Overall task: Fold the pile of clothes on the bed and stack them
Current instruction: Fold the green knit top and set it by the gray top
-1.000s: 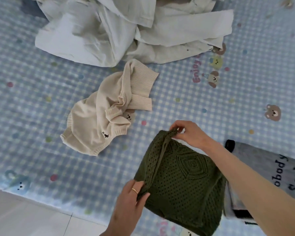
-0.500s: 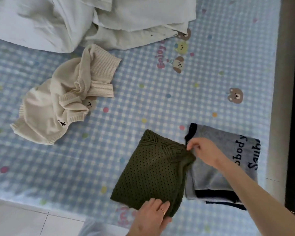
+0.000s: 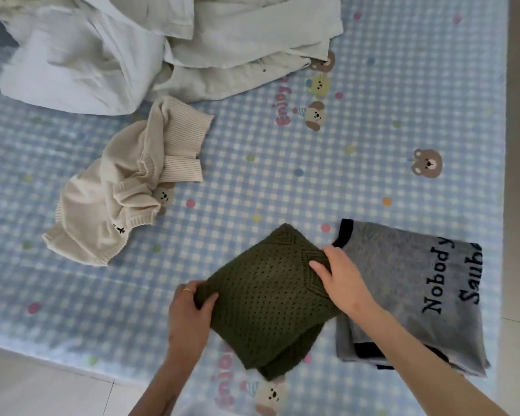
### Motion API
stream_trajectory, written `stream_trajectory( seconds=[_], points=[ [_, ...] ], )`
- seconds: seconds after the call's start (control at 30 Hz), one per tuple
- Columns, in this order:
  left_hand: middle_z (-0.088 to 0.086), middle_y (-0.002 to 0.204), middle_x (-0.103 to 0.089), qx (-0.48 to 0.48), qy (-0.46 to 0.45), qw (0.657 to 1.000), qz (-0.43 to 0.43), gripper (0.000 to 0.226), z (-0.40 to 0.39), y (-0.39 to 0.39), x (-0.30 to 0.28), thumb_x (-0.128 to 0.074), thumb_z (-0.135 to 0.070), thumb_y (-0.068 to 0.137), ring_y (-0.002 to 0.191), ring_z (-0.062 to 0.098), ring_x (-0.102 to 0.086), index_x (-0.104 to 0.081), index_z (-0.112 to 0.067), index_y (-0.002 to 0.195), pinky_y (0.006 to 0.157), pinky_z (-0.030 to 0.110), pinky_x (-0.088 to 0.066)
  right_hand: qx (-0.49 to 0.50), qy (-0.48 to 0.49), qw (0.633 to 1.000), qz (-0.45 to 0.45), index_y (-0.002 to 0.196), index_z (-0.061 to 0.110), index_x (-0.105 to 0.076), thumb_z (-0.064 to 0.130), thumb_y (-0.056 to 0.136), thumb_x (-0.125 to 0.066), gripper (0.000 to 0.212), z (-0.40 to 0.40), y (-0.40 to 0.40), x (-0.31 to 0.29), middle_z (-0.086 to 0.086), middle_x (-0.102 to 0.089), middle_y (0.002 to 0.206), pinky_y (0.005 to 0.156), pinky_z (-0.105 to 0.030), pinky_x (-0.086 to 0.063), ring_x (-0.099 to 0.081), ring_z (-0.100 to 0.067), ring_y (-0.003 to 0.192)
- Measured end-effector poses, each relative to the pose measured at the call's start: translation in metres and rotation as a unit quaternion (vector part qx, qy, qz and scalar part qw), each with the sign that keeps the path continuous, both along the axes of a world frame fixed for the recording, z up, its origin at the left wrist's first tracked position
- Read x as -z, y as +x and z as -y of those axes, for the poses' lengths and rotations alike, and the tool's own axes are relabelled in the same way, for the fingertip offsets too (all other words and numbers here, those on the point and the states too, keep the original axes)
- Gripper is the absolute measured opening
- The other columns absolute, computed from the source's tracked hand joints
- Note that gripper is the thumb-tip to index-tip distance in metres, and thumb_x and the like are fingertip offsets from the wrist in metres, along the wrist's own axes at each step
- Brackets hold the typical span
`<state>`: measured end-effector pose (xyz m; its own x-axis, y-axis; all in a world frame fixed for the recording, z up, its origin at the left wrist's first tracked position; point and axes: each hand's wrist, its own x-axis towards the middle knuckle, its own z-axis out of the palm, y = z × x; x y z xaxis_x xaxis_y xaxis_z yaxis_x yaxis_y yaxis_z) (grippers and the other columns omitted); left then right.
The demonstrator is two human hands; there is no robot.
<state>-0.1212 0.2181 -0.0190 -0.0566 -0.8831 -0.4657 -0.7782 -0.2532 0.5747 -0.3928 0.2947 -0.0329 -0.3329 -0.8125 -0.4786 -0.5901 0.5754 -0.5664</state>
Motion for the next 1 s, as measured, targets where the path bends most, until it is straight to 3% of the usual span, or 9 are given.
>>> stream_trajectory(
  seconds=[0.07,0.2,0.3,0.37,0.5,0.6,0.73,0.87,1.0],
  points=[
    [0.001,0.099,-0.059,-0.058,-0.025,0.997,-0.045,0.035,0.034,-0.004,0.004,-0.072,-0.018,0.08,0.089,0.016,-0.058,-0.058,-0.017,0.112,0.077,0.026,-0.044,0.088,-0.004,0.995,0.044,0.093,0.021,-0.048,0.037,0.096,-0.046,0.016,-0.009,-0.001,-0.003,0.002,-0.054,0.089,0.066,-0.021,-0.037,-0.054,-0.014,0.084],
    [0.018,0.111,-0.058,-0.073,0.135,0.988,0.002,0.075,0.017,-0.018,0.019,-0.071,-0.037,0.08,0.102,0.031,-0.058,-0.035,-0.002,0.137,0.09,0.045,-0.05,0.122,0.063,0.99,0.028,0.133,0.016,-0.038,0.042,0.096,-0.042,0.046,-0.026,0.013,-0.003,-0.007,-0.053,0.12,0.082,-0.037,-0.048,-0.057,-0.025,0.105],
    [0.016,0.111,-0.061,-0.086,0.18,0.98,0.003,0.063,-0.028,-0.029,0.022,-0.068,-0.039,0.081,0.105,0.032,-0.059,-0.043,-0.002,0.125,0.088,0.047,-0.051,0.087,0.092,0.991,-0.034,0.15,0.026,-0.005,0.045,0.097,-0.034,0.063,-0.031,0.032,-0.003,-0.008,-0.043,0.13,0.075,-0.037,-0.048,-0.059,-0.028,0.096],
    [0.01,0.112,-0.062,-0.107,0.223,0.969,-0.018,0.05,-0.036,-0.039,0.018,-0.063,-0.038,0.086,0.1,0.029,-0.062,-0.046,-0.008,0.122,0.086,0.046,-0.053,0.103,0.076,0.992,-0.006,0.15,0.029,0.004,0.037,0.099,-0.033,0.064,-0.03,0.039,-0.005,-0.01,-0.042,0.133,0.081,-0.038,-0.049,-0.059,-0.029,0.1],
    [0.009,0.119,-0.061,-0.151,0.24,0.953,-0.11,0.039,-0.023,-0.051,-0.001,-0.056,-0.028,0.092,0.104,0.025,-0.061,-0.047,-0.01,0.125,0.089,0.04,-0.053,0.172,0.01,0.981,0.091,0.15,0.029,-0.014,0.022,0.1,-0.039,0.057,-0.025,0.032,-0.022,0.0,-0.044,0.143,0.106,-0.04,-0.041,-0.048,-0.019,0.125],
    [0.0,0.107,-0.063,-0.158,0.221,0.947,-0.174,0.024,-0.006,-0.059,-0.035,-0.057,-0.029,0.092,0.093,0.018,-0.065,-0.05,-0.021,0.114,0.073,0.032,-0.057,0.232,-0.028,0.965,0.119,0.142,0.031,-0.036,0.027,0.099,-0.043,0.044,-0.028,0.01,-0.053,0.009,-0.054,0.131,0.096,-0.028,-0.048,-0.053,-0.006,0.116],
    [-0.005,0.102,-0.064,-0.121,0.193,0.942,-0.246,0.017,0.013,-0.098,-0.08,-0.058,-0.035,0.09,0.091,0.015,-0.066,-0.053,-0.029,0.104,0.066,0.027,-0.058,0.276,-0.073,0.954,0.094,0.123,0.038,-0.05,0.034,0.096,-0.046,0.028,-0.039,-0.031,-0.101,0.021,-0.06,0.108,0.065,-0.008,-0.048,-0.057,0.013,0.092],
    [-0.004,0.101,-0.068,-0.059,0.169,0.928,-0.328,0.023,0.007,-0.168,-0.11,-0.058,-0.028,0.091,0.083,0.006,-0.069,-0.053,-0.022,0.113,0.059,0.017,-0.055,0.345,-0.141,0.928,0.017,0.106,0.038,-0.052,0.034,0.094,-0.051,0.013,-0.059,-0.081,-0.144,0.021,-0.061,0.096,0.066,-0.012,-0.042,-0.055,0.015,0.086],
    [-0.005,0.101,-0.071,-0.028,0.193,0.906,-0.376,0.018,-0.024,-0.221,-0.1,-0.059,-0.021,0.091,0.09,0.008,-0.069,-0.055,-0.026,0.107,0.075,0.028,-0.058,0.414,-0.182,0.891,-0.029,0.096,0.041,-0.051,0.032,0.09,-0.058,0.013,-0.1,-0.125,-0.157,0.018,-0.064,0.091,0.07,-0.019,-0.046,-0.061,0.009,0.084]
  ],
)
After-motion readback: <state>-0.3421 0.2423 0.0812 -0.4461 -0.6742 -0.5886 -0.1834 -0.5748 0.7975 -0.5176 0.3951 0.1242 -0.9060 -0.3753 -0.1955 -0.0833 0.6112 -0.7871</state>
